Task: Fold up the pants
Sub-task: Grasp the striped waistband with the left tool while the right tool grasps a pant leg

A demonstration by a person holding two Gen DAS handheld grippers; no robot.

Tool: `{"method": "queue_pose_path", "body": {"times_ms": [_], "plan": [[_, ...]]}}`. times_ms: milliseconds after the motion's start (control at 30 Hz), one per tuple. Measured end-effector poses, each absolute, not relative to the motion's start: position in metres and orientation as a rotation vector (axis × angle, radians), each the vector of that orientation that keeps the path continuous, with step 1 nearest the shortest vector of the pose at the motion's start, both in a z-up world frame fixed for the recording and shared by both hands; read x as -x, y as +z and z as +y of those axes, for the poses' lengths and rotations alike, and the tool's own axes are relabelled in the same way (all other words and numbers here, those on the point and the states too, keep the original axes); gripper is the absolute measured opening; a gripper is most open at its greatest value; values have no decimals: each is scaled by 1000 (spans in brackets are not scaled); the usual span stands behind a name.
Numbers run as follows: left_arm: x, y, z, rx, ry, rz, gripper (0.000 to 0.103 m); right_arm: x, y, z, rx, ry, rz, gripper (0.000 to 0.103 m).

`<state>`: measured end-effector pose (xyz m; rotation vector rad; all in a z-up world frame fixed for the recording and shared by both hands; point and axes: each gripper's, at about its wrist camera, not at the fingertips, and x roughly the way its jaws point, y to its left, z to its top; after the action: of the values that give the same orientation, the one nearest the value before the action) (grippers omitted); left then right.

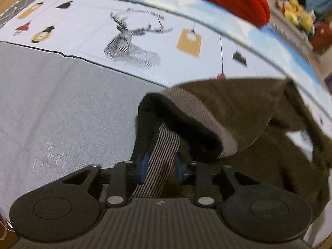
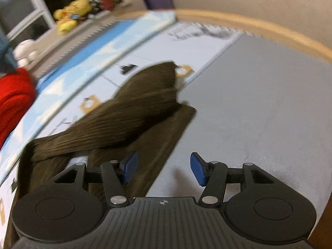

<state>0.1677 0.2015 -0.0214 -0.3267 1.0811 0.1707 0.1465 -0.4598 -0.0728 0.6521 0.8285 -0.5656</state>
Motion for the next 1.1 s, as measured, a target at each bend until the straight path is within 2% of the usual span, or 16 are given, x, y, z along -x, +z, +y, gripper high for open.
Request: {"method": "queue_pose_path", "body": {"times_ms": [33,133,200,400,433,467,500,533,567,600,667,733,800,867,967,1100], "plan": [[-170,-25,202,301,177,1087,58,-155,-83,-469,-693,-574,852,58],[-175,-31,203,239,213,1087,81,-169,-105,-484,-736,-596,891,59],[-178,-36,209,241,213,1086,86,-180,-114,-487,-735,-583,907,60],[-195,-62,210,245,198,1195,86,-203,-127,-492,-710,-580,912,69],[-197,-67,210,243,198,1215,86,-207,-127,-490,-687,-577,911,67],[-199,-71,209,243,198,1234,86,-211,-127,-489,-665,-576,907,53],[-200,-75,207,243,194,1252,85,-213,-127,-488,-648,-570,898,41],[-202,-78,206,239,180,1262,81,-215,-126,-487,-638,-564,892,13],[-203,-80,203,231,161,1267,77,-215,-125,-488,-627,-571,879,13],[-204,-81,200,225,142,1268,67,-212,-122,-489,-624,-575,863,12],[-202,-80,195,183,129,1256,60,-206,-111,-493,-632,-583,823,2],[-197,-76,192,164,112,1243,42,-192,-91,-498,-632,-594,747,0],[-190,-66,194,170,114,1216,31,-175,-66,-504,-562,-647,654,0],[-181,-55,196,163,99,1184,30,-156,-53,-517,-540,-680,618,0],[-161,-43,197,146,73,1132,28,-129,-56,-536,-557,-688,696,0],[-143,-18,202,161,118,1058,26,-96,-74,-554,-787,-599,761,3]]}}
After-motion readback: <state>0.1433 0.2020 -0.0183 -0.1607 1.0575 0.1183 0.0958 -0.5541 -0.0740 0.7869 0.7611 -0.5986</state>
